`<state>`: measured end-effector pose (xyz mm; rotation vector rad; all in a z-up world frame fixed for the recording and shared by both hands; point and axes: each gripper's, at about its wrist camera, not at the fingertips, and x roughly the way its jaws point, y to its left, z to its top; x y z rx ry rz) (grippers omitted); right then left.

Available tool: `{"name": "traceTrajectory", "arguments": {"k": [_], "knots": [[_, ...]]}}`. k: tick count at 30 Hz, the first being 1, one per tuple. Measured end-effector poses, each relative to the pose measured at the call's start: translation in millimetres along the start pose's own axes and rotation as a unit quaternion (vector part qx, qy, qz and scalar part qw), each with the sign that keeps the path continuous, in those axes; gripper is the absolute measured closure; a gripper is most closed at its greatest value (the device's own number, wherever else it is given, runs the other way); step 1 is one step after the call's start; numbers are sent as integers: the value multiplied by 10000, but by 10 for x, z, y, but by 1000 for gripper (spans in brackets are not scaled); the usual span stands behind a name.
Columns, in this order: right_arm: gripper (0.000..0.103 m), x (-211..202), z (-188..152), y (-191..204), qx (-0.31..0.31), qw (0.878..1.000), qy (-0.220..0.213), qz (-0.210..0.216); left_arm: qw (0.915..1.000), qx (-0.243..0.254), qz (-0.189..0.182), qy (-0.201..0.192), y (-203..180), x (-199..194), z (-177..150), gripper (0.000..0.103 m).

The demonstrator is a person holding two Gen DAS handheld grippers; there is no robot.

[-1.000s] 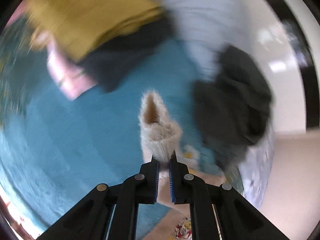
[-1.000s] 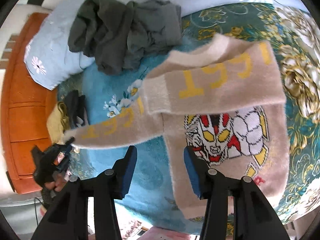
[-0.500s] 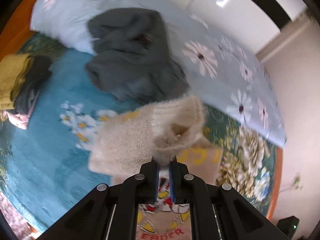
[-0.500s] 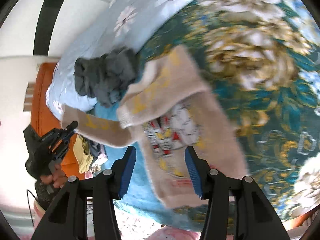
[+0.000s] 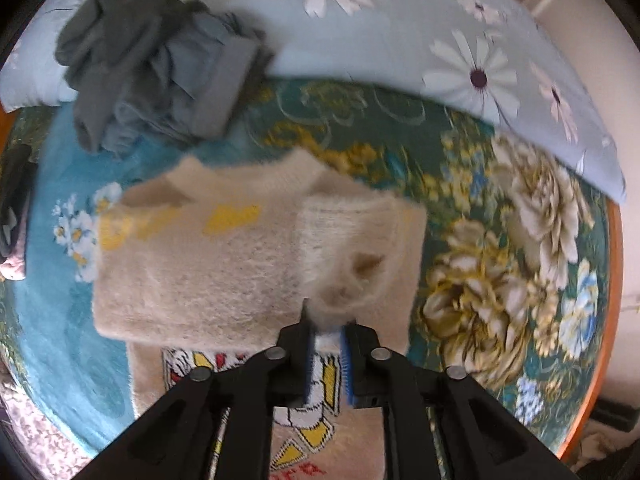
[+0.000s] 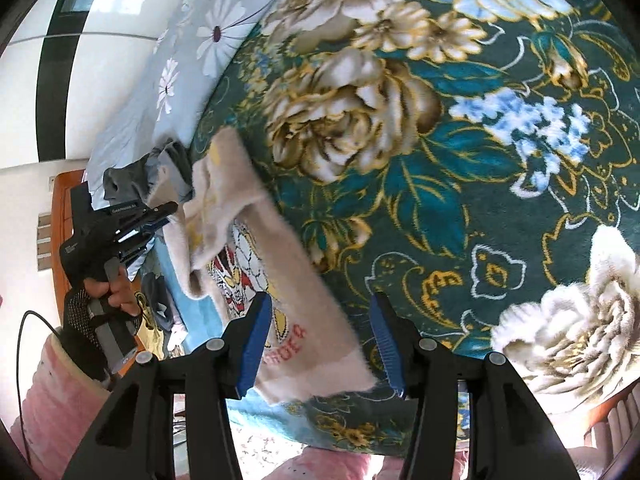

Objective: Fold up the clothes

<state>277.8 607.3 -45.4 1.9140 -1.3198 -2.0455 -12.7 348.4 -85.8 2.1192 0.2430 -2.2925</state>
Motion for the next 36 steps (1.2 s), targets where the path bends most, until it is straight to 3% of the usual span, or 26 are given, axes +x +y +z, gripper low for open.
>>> {"name": "traceTrajectory", "arguments": {"k": [2, 4, 8, 11, 13, 17, 19, 23, 26, 29, 33, 34, 35, 36], "knots": [[51, 26, 19, -16, 26, 10000, 9, 67, 9999, 58, -141, 37, 12, -34, -24, 59], [51, 77, 8, 33, -10, 9999, 49, 123, 9995, 90, -315, -1, 53, -136, -56, 49], [51, 255, -47, 173, -157, 9995, 207, 166, 9958, -33, -906, -103, 300, -404, -140, 39], [50, 446, -132, 259, -223, 9991, 352, 105, 9951, -140, -953, -227, 642, -517, -240, 37], [43, 616, -224, 277, -253, 9985, 484, 29, 9942, -471, -954, -186, 1047, -471, -427, 35], [37, 1036, -412, 224, -346, 9953, 872, -225, 9881, -1404, -545, 298, 2041, -107, -1052, 35], [37, 1225, -456, 169, -515, 9920, 966, -634, 9785, -1900, -513, 617, 2467, 98, -1411, 35], [37, 1455, -490, 92, -533, 9893, 1055, -856, 9591, -2533, -672, 1073, 3036, 468, -2009, 35], [37, 1604, -532, 66, -508, 9879, 1120, -948, 9529, -2565, -1062, 1220, 3056, 634, -2205, 35], [35, 1629, -595, 57, -350, 9892, 1034, -982, 9532, -2447, -1209, 1300, 2950, 723, -2285, 35], [37, 1643, -711, 27, -201, 9890, 1039, -1036, 9636, -1940, -1158, 1427, 2719, 756, -2339, 37], [38, 1651, -748, 15, -179, 9884, 1077, -1053, 9671, -1785, -1097, 1442, 2667, 750, -2349, 42], [39, 1653, -788, 13, -209, 9879, 1083, -1088, 9693, -1664, -1057, 1473, 2633, 745, -2363, 60], [41, 1645, -830, 10, -202, 9881, 1072, -1088, 9711, -1545, -993, 1521, 2606, 737, -2380, 68]]}}
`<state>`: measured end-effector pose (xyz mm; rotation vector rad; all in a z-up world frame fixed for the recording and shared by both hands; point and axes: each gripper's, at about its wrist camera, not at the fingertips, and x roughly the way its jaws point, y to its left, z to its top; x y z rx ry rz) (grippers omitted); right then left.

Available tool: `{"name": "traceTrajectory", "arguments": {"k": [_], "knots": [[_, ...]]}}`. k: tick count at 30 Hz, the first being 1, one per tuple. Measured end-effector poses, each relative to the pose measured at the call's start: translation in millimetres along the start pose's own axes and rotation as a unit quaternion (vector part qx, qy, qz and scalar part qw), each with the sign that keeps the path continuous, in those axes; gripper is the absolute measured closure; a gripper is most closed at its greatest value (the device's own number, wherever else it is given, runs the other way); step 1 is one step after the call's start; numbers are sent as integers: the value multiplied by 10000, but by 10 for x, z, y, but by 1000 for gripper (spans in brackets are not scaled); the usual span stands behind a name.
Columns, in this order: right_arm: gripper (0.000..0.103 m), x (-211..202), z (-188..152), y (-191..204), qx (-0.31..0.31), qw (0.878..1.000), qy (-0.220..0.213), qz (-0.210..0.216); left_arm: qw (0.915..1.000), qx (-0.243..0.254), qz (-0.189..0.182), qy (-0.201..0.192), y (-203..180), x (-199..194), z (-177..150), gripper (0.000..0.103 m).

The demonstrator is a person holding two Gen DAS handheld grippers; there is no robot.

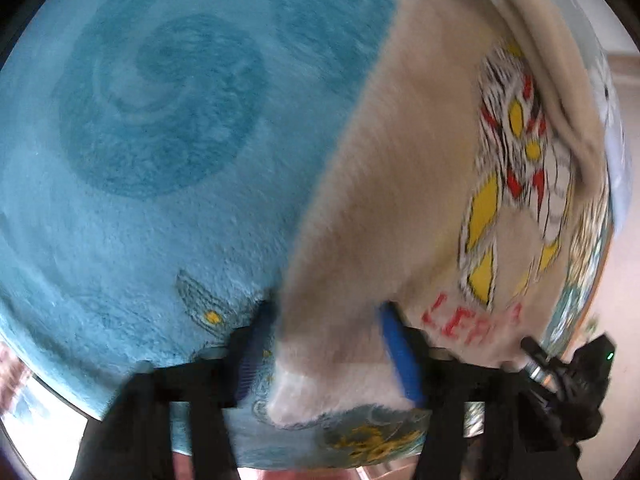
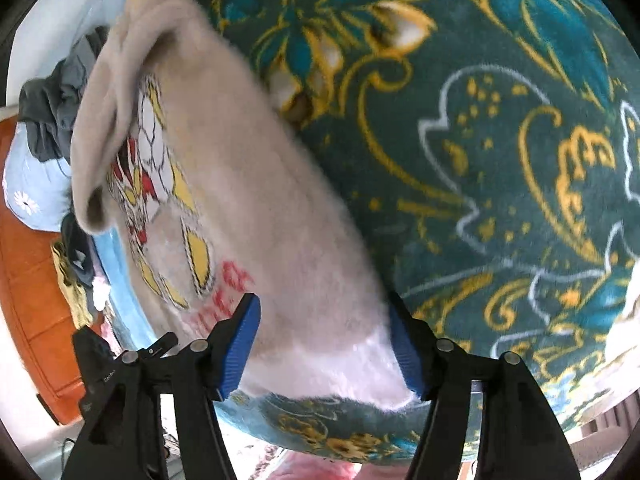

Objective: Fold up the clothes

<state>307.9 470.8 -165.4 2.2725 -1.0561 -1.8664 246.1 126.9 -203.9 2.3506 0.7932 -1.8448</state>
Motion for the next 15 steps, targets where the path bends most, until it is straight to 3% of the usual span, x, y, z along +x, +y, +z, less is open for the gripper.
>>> {"name": "traceTrajectory", "arguments": {"k": [2, 3, 11, 15], "knots": [[51, 5, -87, -13, 80, 10000, 20, 49, 9998, 156, 83, -4, -16, -36, -43, 88], [63, 9, -132, -24, 152, 9998, 55, 98, 9998, 185, 18, -23, -6, -82, -60, 89], [92, -269, -605, 116, 313, 9967, -193, 728, 9964, 648, -483, -255, 35, -586, -204, 91], [93, -599, -789, 376, 122, 9960, -287, 842, 9940, 705, -766, -347, 187, -926, -198, 92]]}}
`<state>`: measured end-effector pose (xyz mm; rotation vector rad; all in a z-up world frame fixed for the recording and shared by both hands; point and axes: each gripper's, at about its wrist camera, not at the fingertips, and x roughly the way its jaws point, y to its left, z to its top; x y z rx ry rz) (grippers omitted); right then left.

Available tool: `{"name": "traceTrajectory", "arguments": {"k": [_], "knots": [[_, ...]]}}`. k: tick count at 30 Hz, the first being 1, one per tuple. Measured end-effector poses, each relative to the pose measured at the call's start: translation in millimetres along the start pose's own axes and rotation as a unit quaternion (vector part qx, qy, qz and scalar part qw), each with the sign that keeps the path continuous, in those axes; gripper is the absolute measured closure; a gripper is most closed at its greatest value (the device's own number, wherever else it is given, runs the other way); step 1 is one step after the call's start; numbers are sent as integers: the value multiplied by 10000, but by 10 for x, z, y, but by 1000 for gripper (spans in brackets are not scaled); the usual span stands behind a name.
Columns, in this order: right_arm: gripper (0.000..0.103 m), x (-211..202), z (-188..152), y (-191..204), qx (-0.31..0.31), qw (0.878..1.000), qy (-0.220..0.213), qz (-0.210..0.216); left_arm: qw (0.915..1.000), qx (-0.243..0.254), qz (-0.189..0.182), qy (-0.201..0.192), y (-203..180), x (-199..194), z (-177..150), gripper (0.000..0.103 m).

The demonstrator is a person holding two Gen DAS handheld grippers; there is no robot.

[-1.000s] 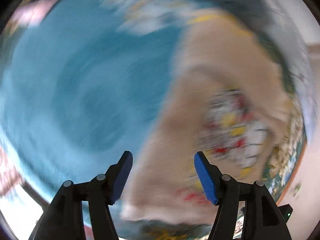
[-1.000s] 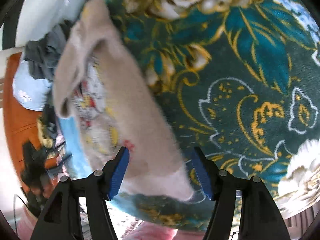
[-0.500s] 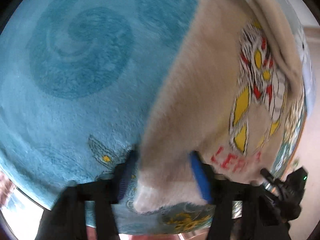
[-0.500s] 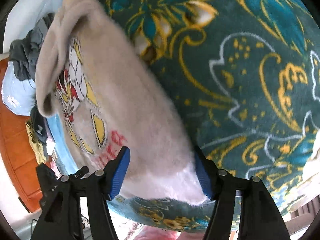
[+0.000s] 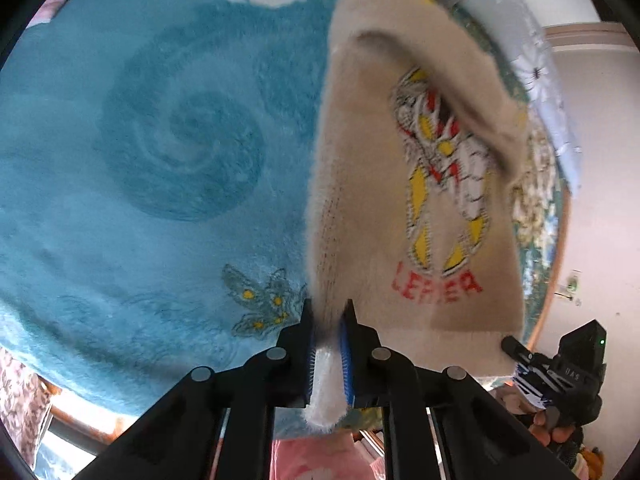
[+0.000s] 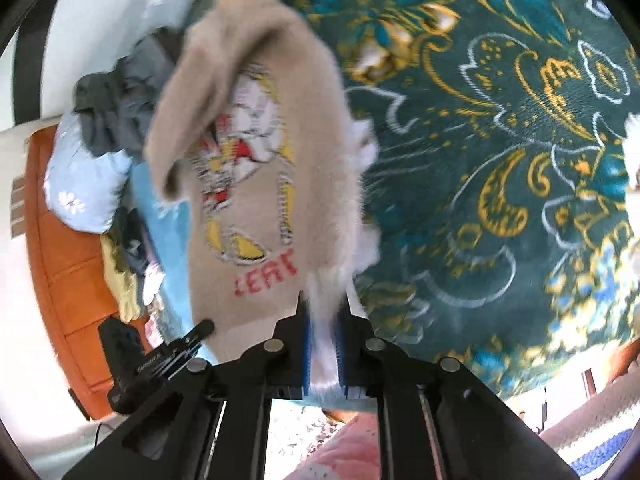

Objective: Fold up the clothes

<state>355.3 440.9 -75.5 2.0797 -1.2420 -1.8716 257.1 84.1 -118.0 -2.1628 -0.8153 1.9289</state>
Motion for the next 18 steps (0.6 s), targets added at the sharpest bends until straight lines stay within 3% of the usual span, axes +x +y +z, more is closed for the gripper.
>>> {"name": "traceTrajectory", "arguments": {"k": [5, 11, 16, 18], "knots": [[94, -279, -232, 290, -116, 9992, -57, 366, 9985, -160, -516, -34, 179, -500, -74, 92], [94, -403, -584, 763, -139, 9947, -260, 982, 9905, -643, -1213, -50, 373, -889, -325, 92], [94, -553, -464, 868, -125, 9929, -390, 1115, 9731, -1573, -1681, -96, 537, -943, -135, 92], [94, -587, -362, 877, -143, 9921, -386, 1186, 9714, -1624, -1726, -170, 478, -980, -45, 92]]}}
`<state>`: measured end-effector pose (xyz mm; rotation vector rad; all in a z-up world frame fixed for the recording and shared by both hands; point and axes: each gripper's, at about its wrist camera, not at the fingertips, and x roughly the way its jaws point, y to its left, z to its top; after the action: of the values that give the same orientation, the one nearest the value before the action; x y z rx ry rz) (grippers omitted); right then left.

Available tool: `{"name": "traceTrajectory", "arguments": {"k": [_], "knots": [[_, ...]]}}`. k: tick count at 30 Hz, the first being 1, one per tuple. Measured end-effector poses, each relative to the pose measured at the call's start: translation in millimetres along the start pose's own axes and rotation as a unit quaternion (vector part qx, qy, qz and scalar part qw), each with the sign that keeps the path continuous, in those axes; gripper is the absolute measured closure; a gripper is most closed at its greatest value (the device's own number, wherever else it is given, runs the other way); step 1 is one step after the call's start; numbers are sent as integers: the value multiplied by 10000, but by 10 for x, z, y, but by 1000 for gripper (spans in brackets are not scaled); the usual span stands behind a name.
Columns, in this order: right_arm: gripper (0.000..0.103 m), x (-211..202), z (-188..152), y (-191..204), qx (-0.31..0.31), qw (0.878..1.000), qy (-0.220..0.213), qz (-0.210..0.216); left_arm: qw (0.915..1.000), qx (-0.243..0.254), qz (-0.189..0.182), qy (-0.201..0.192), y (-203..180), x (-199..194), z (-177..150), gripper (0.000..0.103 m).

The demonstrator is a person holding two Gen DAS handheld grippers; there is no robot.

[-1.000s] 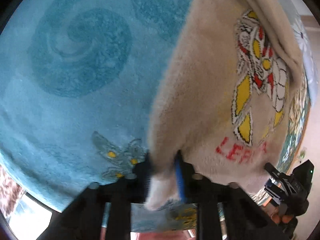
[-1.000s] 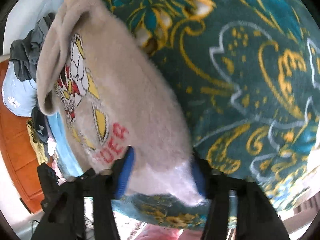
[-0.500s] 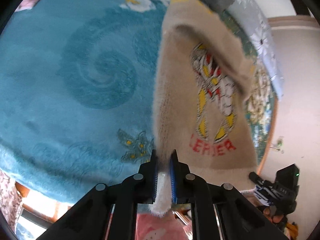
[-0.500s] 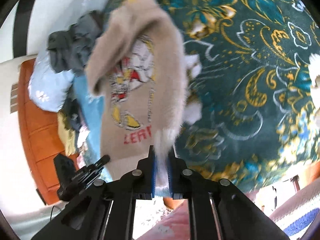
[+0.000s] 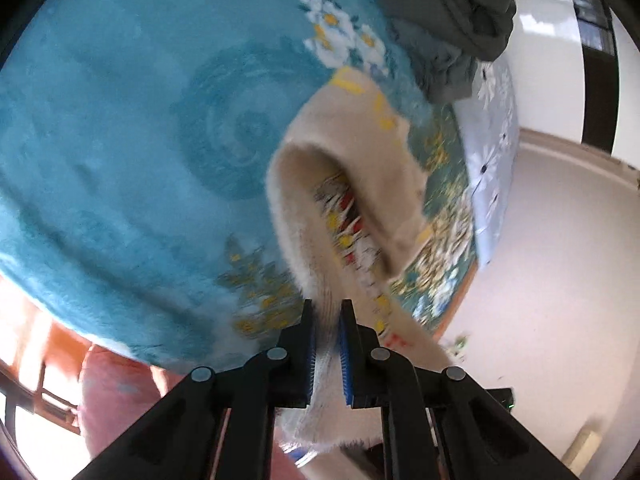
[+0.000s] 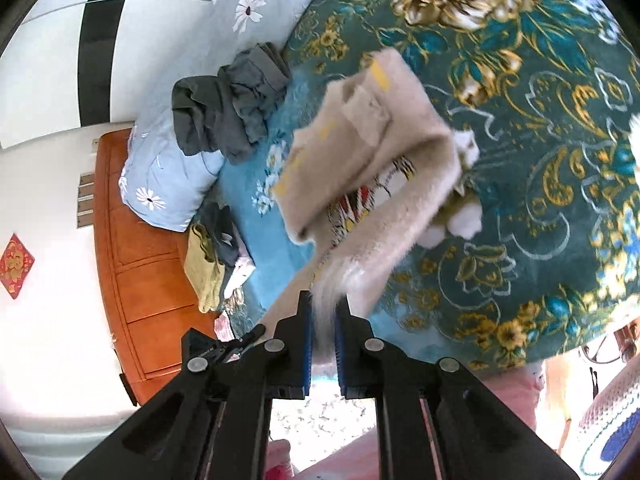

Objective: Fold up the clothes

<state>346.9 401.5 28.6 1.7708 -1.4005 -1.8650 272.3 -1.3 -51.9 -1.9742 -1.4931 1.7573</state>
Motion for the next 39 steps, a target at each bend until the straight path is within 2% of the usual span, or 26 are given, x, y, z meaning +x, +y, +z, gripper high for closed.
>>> {"name": "traceTrajectory", "arguments": {"k": [4, 9, 12, 17, 22, 24, 26, 29, 30, 33, 35, 37, 39], "knots": [[94, 57, 299, -24, 116, 9997, 0, 207, 9999, -22, 107, -109, -212, 4, 152, 92], [94, 197, 704, 11, 150, 9994, 126, 295, 9971, -700, 54, -278, -270, 172, 411, 92], [94, 305, 981, -23, 238, 9991, 254, 228, 9915, -1231, -73, -413, -280, 314, 566, 92], [93, 512, 1477, -66, 249, 9988, 405, 102, 9836, -1658, -34, -712, -361, 527, 852, 90], [91, 819, 1943, -148, 401, 9975, 572, -120, 9688, -2330, -55, -843, -372, 769, 1045, 89], [91, 937, 2084, -157, 452, 9968, 629, -171, 9640, -2502, -112, -892, -386, 823, 1099, 86], [90, 1030, 2202, -146, 467, 9964, 671, -227, 9591, -2656, -316, -931, -380, 844, 1135, 78], [76, 1103, 2341, -84, 372, 9967, 696, -210, 9499, -2858, -767, -1005, -348, 811, 1164, 70], [67, 1084, 2376, -66, 337, 9972, 652, -168, 9491, -2849, -830, -1055, -350, 781, 1166, 69], [60, 1009, 2476, -24, 225, 9985, 494, -86, 9530, -2623, -865, -1242, -399, 663, 1174, 59], [53, 940, 2540, -16, 137, 9992, 365, -115, 9611, -2332, -710, -1301, -425, 597, 1171, 52], [53, 910, 2552, -69, 151, 9992, 262, -276, 9712, -2011, -232, -1259, -427, 576, 1153, 50], [52, 918, 2521, -162, 154, 9979, 211, -590, 9775, -1685, 349, -1221, -425, 577, 1138, 49]]}}
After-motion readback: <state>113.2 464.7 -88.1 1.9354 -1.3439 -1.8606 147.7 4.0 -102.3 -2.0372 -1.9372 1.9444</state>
